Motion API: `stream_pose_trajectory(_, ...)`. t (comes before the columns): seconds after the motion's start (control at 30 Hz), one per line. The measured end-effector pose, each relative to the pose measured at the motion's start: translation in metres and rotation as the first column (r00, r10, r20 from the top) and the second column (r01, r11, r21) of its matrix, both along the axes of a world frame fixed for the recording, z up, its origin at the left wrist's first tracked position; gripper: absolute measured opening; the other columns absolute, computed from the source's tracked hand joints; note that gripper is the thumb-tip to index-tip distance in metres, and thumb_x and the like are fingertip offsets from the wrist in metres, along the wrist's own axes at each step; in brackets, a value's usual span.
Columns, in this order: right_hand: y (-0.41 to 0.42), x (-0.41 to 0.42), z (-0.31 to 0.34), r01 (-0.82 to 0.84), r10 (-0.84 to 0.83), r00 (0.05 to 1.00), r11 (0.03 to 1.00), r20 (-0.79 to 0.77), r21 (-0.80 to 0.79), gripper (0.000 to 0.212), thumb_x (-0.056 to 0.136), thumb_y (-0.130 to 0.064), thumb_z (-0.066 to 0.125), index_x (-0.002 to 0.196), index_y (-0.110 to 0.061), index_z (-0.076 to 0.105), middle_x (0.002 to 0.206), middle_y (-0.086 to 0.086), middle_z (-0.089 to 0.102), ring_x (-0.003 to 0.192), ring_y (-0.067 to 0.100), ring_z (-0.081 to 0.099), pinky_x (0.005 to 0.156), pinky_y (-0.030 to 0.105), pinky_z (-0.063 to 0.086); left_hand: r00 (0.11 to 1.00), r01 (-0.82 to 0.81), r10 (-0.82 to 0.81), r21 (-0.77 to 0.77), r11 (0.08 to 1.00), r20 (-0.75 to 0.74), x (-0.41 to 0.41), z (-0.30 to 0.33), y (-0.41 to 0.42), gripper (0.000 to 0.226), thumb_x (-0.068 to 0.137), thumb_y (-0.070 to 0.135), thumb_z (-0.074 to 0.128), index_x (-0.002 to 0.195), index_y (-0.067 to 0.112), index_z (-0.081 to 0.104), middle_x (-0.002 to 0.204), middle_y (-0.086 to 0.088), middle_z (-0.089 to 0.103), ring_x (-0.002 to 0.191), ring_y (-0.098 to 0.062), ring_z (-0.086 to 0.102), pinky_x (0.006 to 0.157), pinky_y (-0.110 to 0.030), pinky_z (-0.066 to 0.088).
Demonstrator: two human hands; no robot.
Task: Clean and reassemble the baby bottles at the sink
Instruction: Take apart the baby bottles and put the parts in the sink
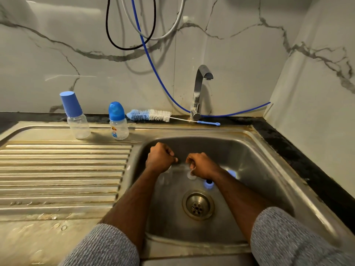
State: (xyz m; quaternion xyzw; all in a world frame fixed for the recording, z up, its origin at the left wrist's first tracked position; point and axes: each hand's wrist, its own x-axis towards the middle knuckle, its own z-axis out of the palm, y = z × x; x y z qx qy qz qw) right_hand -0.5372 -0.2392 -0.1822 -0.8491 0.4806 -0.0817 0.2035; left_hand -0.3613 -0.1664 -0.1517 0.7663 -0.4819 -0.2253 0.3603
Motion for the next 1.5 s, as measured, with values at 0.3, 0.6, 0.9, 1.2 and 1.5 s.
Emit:
stream_pose_trajectory(0.3, -0.001, 0.014, -0.016, 0.017, -0.015, 0.999, 0.998, -0.045, 0.062, 0.040, 0.079, -0.010, 0.076, 0.107, -0.032, 0.059, 0.100, -0.002, 0.063, 0.089, 0.019, 0.064, 0.081, 0.043, 0.058, 0.999, -0.022, 0.023, 0.008, 1.000, -0.034, 0.003, -0.003, -0.004, 0.019, 0.073, 0.022, 0.088, 0.074, 0.022, 0.069, 0.089, 0.001, 0.072, 0.090, -0.018, 0.068, 0.090, -0.039, 0.056)
stream_pose_trajectory(0.6, 0.001, 0.010, -0.018, 0.015, -0.012, 0.999, 0.998, -0.046, 0.064, 0.050, 0.074, -0.014, 0.083, 0.116, -0.029, 0.060, 0.110, -0.006, 0.058, 0.098, 0.015, 0.059, 0.083, 0.036, 0.055, 0.999, -0.015, 0.014, -0.015, 1.000, -0.047, 0.002, -0.004, -0.004, 0.019, 0.074, 0.022, 0.088, 0.079, 0.020, 0.070, 0.088, 0.003, 0.072, 0.090, -0.016, 0.067, 0.086, -0.034, 0.054)
stream_pose_trajectory(0.9, 0.030, 0.010, 0.040, 0.137, -0.055, 0.915, 0.974, 0.400, -0.179, 0.029, 0.077, -0.005, 0.079, 0.086, -0.030, 0.066, 0.082, -0.011, 0.068, 0.075, 0.001, 0.064, 0.070, 0.014, 0.051, 0.987, -0.077, 0.033, -0.278, 0.957, -0.158, 0.003, 0.038, 0.023, 0.013, 0.086, 0.024, 0.079, 0.077, 0.019, 0.072, 0.081, 0.002, 0.072, 0.082, -0.013, 0.069, 0.085, -0.039, 0.060)
stream_pose_trajectory(1.2, 0.074, 0.109, 0.101, 0.057, 0.119, 0.836, 0.952, 0.536, -0.301, 0.024, 0.079, -0.006, 0.075, 0.079, -0.028, 0.064, 0.075, -0.008, 0.067, 0.063, -0.001, 0.057, 0.062, 0.009, 0.042, 0.996, -0.088, 0.092, -0.352, 0.932, -0.004, 0.092, 0.083, 0.097, 0.017, 0.084, 0.017, 0.079, 0.070, 0.015, 0.071, 0.064, 0.002, 0.070, 0.062, -0.008, 0.066, 0.065, -0.019, 0.050)
stream_pose_trajectory(1.5, 0.108, 0.240, 0.146, -0.204, 0.366, 0.838, 0.898, 0.404, -0.389, 0.028, 0.083, -0.001, 0.061, 0.106, -0.016, 0.068, 0.108, 0.001, 0.064, 0.095, 0.015, 0.061, 0.089, 0.031, 0.051, 0.963, -0.258, 0.269, -0.283, 0.924, -0.001, 0.228, 0.091, 0.145, 0.016, 0.081, 0.011, 0.079, 0.067, 0.010, 0.071, 0.062, -0.004, 0.070, 0.052, -0.012, 0.060, 0.060, -0.031, 0.054)
